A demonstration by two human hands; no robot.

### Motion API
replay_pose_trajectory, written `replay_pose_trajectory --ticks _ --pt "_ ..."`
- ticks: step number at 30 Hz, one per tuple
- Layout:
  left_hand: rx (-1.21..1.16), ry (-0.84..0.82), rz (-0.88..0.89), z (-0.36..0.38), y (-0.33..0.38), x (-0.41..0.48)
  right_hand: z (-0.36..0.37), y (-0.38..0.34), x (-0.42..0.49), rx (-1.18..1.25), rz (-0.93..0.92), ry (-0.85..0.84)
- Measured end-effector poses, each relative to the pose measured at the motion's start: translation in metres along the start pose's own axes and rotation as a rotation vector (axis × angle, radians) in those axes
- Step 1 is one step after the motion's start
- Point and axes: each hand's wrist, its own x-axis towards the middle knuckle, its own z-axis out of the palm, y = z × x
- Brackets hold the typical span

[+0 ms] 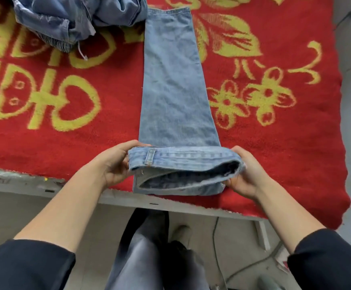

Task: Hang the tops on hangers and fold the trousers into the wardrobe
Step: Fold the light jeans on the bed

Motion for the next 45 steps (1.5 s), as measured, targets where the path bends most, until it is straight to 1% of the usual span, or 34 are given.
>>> replay_pose_trajectory --ticks 2,3,6,9,12,14,22,25,26,28,29,31,33,35,37,41,43,45 --pt "-0.123 0.026 0.074 0.005 0.035 0.014 0.012 -0.036 0.018 0.045 -0.079 0.013" --pt "-0.135 0.048 0.123 0.007 0.053 0.021 0.019 -0.052 0.028 0.06 -0.104 0.006" --pt "-0.047 0.116 0.244 0.014 0.105 0.045 0.044 -0.095 0.062 0.056 -0.185 -0.029" --pt "0.019 0.101 0.253 0.015 0.151 0.073 0.067 -0.129 0.099 -0.122 -0.253 0.042" --pt "0.062 0.064 0.259 0.014 0.19 0.095 0.083 -0.161 0.13 -0.222 -0.273 0.143" --pt "0.083 0.061 0.28 0.016 0.215 0.107 0.091 -0.182 0.148 -0.226 -0.295 0.174" --pt "0.093 0.059 0.372 0.026 0.297 0.146 0.124 -0.252 0.202 -0.239 -0.347 0.206" --pt "0.032 0.034 0.439 0.028 0.311 0.161 0.134 -0.266 0.219 -0.238 -0.42 0.199" --pt "0.057 0.038 0.484 0.029 0.307 0.166 0.136 -0.265 0.224 -0.268 -0.446 0.199" --pt "0.248 0.098 0.63 0.029 0.285 0.176 0.136 -0.251 0.229 -0.423 -0.502 0.227" --pt "0.403 0.118 0.726 0.027 0.269 0.179 0.135 -0.24 0.228 -0.542 -0.53 0.237" --pt "0.823 0.157 0.872 0.018 0.23 0.181 0.13 -0.213 0.22 -0.813 -0.601 0.23" --pt "1.229 0.248 0.929 0.007 0.187 0.175 0.12 -0.184 0.206 -1.125 -0.689 0.211" --pt "1.493 0.279 0.92 0.0 0.145 0.164 0.104 -0.153 0.188 -1.36 -0.734 0.163" --pt "1.626 0.22 0.907 -0.001 0.109 0.151 0.083 -0.123 0.168 -1.539 -0.764 0.123" --pt "1.765 0.099 0.943 -0.003 0.065 0.128 0.042 -0.084 0.131 -1.91 -0.795 0.044" --pt "1.838 0.082 0.954 -0.007 0.055 0.121 0.026 -0.074 0.121 -2.082 -0.793 -0.005" --pt "1.917 0.106 0.927 -0.007 0.055 0.119 0.017 -0.071 0.118 -2.152 -0.823 -0.002"
